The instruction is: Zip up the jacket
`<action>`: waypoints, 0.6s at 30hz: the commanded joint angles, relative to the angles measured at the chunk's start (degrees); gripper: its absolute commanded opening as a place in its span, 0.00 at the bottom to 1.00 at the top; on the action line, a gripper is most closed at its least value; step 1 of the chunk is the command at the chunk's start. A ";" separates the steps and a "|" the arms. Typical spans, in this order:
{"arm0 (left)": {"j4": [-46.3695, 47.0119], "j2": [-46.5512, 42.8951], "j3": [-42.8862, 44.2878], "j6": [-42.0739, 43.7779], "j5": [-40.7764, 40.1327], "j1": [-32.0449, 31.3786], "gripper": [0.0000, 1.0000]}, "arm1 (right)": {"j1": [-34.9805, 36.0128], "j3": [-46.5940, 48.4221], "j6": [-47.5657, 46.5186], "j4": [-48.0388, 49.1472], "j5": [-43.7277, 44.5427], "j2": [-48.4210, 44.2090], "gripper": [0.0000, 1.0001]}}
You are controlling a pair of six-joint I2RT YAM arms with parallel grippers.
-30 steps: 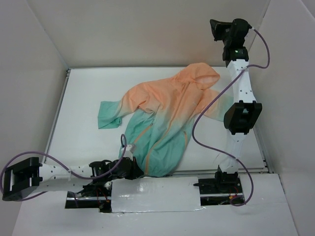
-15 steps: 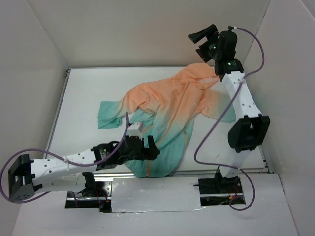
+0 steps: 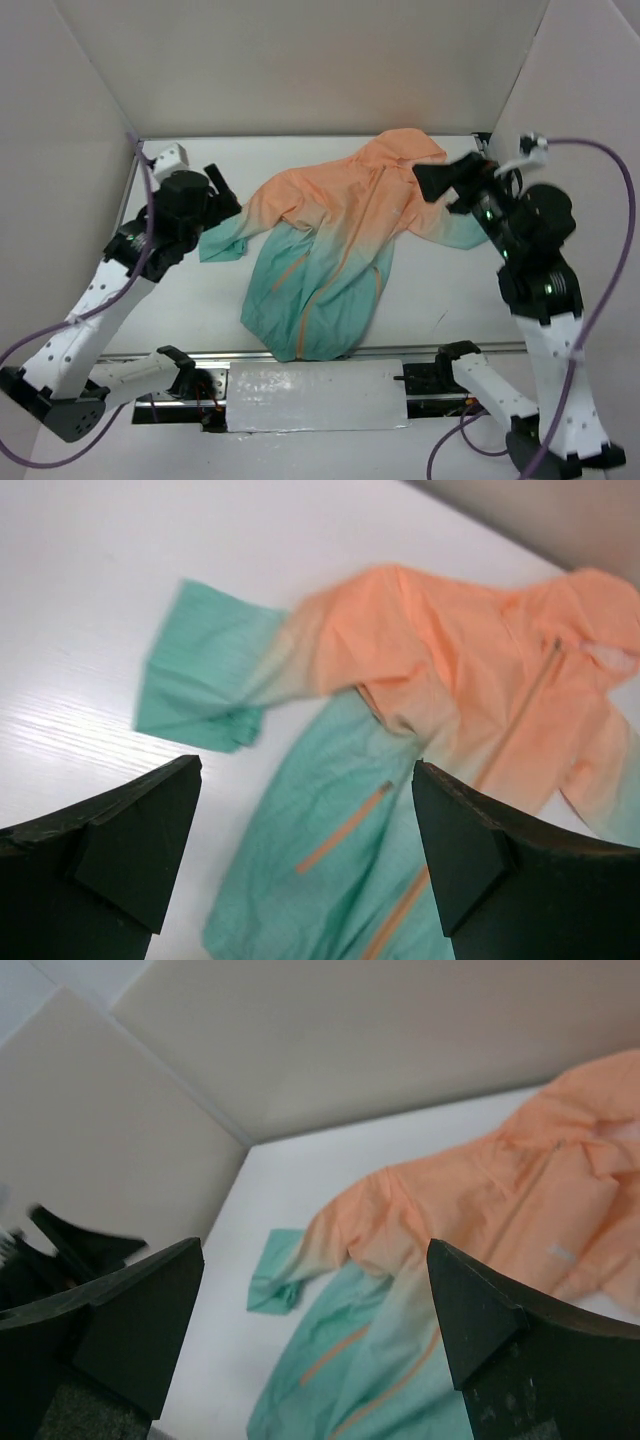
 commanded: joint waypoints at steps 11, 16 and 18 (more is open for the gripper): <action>-18.42 -21.08 4.84 8.36 -19.01 4.49 0.99 | 8.59 -16.15 -7.30 -15.79 16.58 -30.95 1.00; -21.06 -24.86 1.69 7.22 -19.89 4.49 0.99 | 11.32 -13.16 -7.12 -18.87 23.54 -29.99 1.00; -19.31 -26.27 -1.38 8.00 -18.32 4.49 1.00 | 11.41 -12.89 -7.30 -18.96 22.50 -29.28 1.00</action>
